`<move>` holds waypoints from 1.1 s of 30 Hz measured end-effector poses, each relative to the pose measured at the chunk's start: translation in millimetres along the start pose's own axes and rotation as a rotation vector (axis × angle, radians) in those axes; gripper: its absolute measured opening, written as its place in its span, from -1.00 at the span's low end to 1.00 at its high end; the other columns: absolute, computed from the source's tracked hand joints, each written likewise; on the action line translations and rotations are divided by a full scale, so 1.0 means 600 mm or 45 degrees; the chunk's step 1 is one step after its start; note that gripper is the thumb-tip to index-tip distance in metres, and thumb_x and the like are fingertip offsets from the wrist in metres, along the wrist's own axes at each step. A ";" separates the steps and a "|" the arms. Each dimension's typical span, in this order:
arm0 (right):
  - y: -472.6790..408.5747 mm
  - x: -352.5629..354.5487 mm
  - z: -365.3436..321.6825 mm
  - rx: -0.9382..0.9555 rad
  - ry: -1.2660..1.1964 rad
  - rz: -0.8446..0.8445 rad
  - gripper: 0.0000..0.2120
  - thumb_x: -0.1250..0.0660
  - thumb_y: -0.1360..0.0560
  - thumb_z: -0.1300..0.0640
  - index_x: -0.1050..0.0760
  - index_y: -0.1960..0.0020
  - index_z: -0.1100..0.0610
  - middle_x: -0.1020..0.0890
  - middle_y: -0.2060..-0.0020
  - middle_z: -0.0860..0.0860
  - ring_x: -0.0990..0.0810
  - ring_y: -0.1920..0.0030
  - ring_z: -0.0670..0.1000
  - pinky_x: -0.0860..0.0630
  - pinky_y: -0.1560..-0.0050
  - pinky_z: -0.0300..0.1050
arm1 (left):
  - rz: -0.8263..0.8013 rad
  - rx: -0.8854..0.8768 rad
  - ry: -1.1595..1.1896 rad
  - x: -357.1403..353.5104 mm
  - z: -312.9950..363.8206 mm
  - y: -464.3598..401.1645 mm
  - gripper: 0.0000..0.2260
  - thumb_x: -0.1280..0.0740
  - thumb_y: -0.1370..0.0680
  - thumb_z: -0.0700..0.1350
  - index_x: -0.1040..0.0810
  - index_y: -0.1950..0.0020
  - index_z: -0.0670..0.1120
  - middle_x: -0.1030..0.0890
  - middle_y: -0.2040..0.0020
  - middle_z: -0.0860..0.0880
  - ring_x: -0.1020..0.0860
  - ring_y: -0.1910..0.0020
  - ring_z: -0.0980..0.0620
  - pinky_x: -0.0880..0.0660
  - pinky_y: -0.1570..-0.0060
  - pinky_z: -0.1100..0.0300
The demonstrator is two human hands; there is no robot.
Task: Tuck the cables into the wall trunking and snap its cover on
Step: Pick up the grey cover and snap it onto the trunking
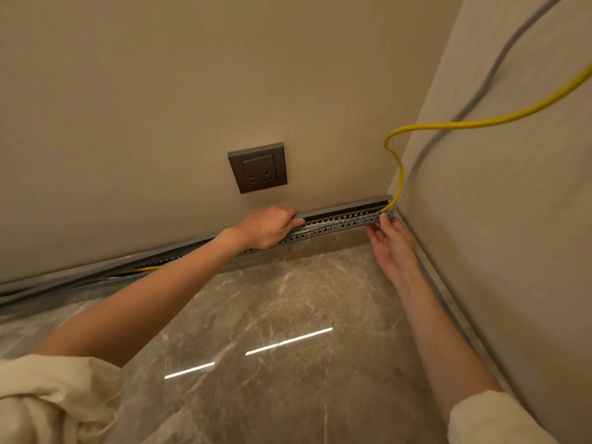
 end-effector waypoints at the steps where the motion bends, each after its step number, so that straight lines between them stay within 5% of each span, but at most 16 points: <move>1: 0.000 -0.002 -0.001 0.002 0.007 0.006 -0.84 -0.24 -0.55 0.27 -0.55 0.14 0.11 -0.65 0.25 -0.04 -0.57 0.06 -0.05 -0.51 -0.05 -0.15 | 0.006 -0.001 -0.003 0.000 -0.001 0.002 -0.69 -0.05 -0.63 0.06 -0.32 0.19 -0.11 -0.53 0.22 -0.20 -0.45 0.27 -0.13 -0.40 0.21 -0.02; 7: 0.002 -0.001 -0.006 0.003 0.001 -0.025 -0.83 -0.27 -0.52 0.27 -0.60 0.14 0.10 -0.67 0.22 -0.03 -0.59 0.04 -0.03 -0.52 -0.11 -0.11 | 0.062 0.012 -0.075 0.002 -0.008 0.007 -0.76 -0.09 -0.64 -0.01 -0.26 0.17 -0.10 -0.53 0.22 -0.22 -0.40 0.32 -0.13 -0.28 0.33 0.06; 13: 0.001 0.000 -0.012 0.019 0.015 -0.053 -0.78 -0.25 -0.53 0.29 -0.60 0.17 0.08 -0.67 0.24 -0.04 -0.60 0.07 -0.05 -0.61 0.00 -0.16 | 0.115 -0.082 -0.382 0.011 -0.008 0.016 -0.85 -0.18 -0.54 -0.30 -0.24 0.08 -0.10 -0.44 0.32 -0.15 -0.38 0.42 -0.13 -0.20 0.41 0.06; 17: 0.006 -0.004 -0.011 0.019 0.012 -0.065 -0.68 -0.23 -0.54 0.28 -0.66 0.25 0.05 -0.68 0.29 -0.07 -0.63 0.14 -0.10 -0.60 0.03 -0.16 | 0.158 -0.231 -0.408 0.011 -0.011 0.015 -0.90 -0.10 -0.63 -0.10 -0.24 0.07 -0.07 -0.48 0.28 -0.17 -0.40 0.41 -0.12 -0.21 0.42 0.07; 25: 0.014 -0.015 -0.005 0.051 -0.061 0.028 -0.83 -0.24 -0.55 0.27 -0.55 0.14 0.11 -0.66 0.26 -0.05 -0.56 0.04 -0.03 -0.48 -0.14 -0.10 | 0.249 -0.359 -0.361 0.007 -0.018 0.016 -0.48 0.12 -0.51 0.27 -0.37 0.05 -0.13 -0.58 0.24 -0.18 -0.52 0.33 -0.19 -0.27 0.42 0.10; 33: 0.020 -0.031 -0.008 0.008 -0.103 0.028 -0.85 -0.22 -0.55 0.28 -0.52 0.12 0.11 -0.68 0.25 -0.05 -0.61 0.03 -0.02 -0.53 -0.08 -0.04 | 0.413 -0.455 -0.582 0.026 0.002 0.020 -0.61 0.04 -0.61 0.12 -0.38 0.08 -0.15 -0.52 0.39 -0.18 -0.45 0.50 -0.20 -0.25 0.52 0.10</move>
Point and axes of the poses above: each hand's wrist, its own y-axis away from the middle knuckle, its own x-axis out of the back of the hand, z = x × y, the point moved 3 cm from there along -y, towards the middle knuckle
